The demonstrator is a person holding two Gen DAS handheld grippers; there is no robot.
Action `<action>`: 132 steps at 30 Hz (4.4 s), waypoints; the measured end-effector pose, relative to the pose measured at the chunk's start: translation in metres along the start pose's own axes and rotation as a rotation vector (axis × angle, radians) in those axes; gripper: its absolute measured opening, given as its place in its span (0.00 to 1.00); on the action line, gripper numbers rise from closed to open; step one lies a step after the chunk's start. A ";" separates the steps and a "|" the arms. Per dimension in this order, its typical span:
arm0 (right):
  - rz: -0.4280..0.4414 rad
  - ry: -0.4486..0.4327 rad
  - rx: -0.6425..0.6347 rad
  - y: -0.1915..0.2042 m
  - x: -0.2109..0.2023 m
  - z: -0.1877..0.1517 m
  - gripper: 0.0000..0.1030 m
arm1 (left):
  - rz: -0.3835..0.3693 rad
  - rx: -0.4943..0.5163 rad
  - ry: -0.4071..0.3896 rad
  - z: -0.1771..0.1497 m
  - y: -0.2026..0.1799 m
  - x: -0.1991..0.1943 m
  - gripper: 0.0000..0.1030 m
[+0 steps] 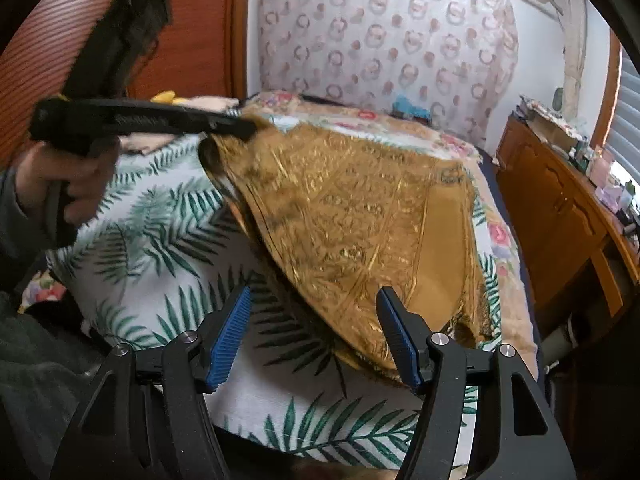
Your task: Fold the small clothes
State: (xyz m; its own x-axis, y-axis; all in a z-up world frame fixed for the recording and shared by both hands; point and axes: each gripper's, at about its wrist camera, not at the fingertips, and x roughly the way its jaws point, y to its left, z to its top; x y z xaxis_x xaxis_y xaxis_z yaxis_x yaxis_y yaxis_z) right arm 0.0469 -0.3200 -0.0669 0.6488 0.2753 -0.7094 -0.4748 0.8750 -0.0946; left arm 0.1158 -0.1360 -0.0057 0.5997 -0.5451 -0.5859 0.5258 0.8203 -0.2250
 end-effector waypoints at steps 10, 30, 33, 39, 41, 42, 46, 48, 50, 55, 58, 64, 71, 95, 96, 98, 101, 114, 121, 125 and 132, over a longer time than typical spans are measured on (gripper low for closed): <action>-0.039 0.053 0.048 -0.033 0.016 -0.013 0.64 | 0.012 -0.004 -0.003 -0.003 0.001 -0.002 0.02; -0.064 -0.140 -0.016 -0.058 0.004 0.074 0.05 | 0.091 -0.030 -0.050 0.017 0.029 -0.016 0.03; -0.069 -0.160 -0.037 -0.065 0.017 0.099 0.05 | 0.101 -0.045 -0.043 0.025 0.042 -0.007 0.04; -0.040 -0.143 -0.046 -0.086 0.057 0.123 0.05 | 0.105 -0.077 0.010 0.036 0.069 0.021 0.07; -0.022 -0.125 -0.039 -0.093 0.074 0.124 0.05 | 0.100 -0.085 0.031 0.037 0.075 0.028 0.11; -0.012 -0.111 -0.032 -0.097 0.083 0.124 0.05 | 0.098 -0.094 0.041 0.036 0.080 0.032 0.14; 0.012 -0.064 -0.029 -0.103 0.114 0.119 0.05 | 0.129 -0.099 0.032 0.034 0.089 0.031 0.39; 0.011 -0.051 -0.035 -0.105 0.122 0.120 0.05 | 0.132 -0.111 0.027 0.034 0.098 0.028 0.41; 0.011 -0.051 -0.034 -0.108 0.127 0.123 0.05 | 0.147 -0.102 0.039 0.034 0.103 0.029 0.42; -0.004 -0.095 -0.055 -0.112 0.122 0.143 0.04 | 0.165 -0.100 0.058 0.039 0.115 0.037 0.42; -0.009 -0.108 -0.084 -0.114 0.124 0.161 0.04 | 0.177 -0.086 0.072 0.041 0.119 0.047 0.42; -0.005 -0.038 -0.074 -0.121 0.158 0.168 0.04 | 0.177 -0.062 0.119 0.045 0.122 0.071 0.42; -0.066 0.000 0.012 -0.138 0.166 0.167 0.36 | 0.182 -0.050 0.180 0.056 0.130 0.102 0.42; -0.350 -0.134 0.076 -0.193 0.086 0.177 0.65 | 0.195 -0.100 0.214 0.055 0.153 0.128 0.44; -0.317 -0.132 0.092 -0.194 0.086 0.174 0.65 | 0.194 -0.101 0.211 0.056 0.153 0.127 0.44; -0.252 -0.108 0.113 -0.190 0.089 0.167 0.65 | 0.189 -0.104 0.211 0.056 0.153 0.128 0.44; -0.181 -0.052 0.139 -0.185 0.103 0.153 0.65 | 0.178 -0.111 0.214 0.058 0.156 0.130 0.44; -0.021 0.101 0.306 -0.204 0.158 0.110 0.68 | 0.126 -0.154 0.204 0.067 0.165 0.145 0.44; 0.060 0.086 0.301 -0.198 0.161 0.111 0.63 | 0.087 -0.135 0.200 0.067 0.161 0.148 0.26; 0.111 0.074 0.272 -0.192 0.161 0.111 0.40 | 0.061 -0.131 0.200 0.068 0.157 0.148 0.08; 0.110 0.002 0.214 -0.177 0.134 0.121 0.15 | 0.025 -0.096 0.102 0.079 0.133 0.106 0.04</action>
State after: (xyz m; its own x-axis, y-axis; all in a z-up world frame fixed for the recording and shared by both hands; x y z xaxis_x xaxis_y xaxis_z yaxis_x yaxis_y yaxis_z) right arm 0.2897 -0.3895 -0.0612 0.5992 0.3729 -0.7085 -0.4054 0.9044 0.1331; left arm 0.2972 -0.0986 -0.0361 0.5450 -0.5080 -0.6670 0.4485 0.8488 -0.2800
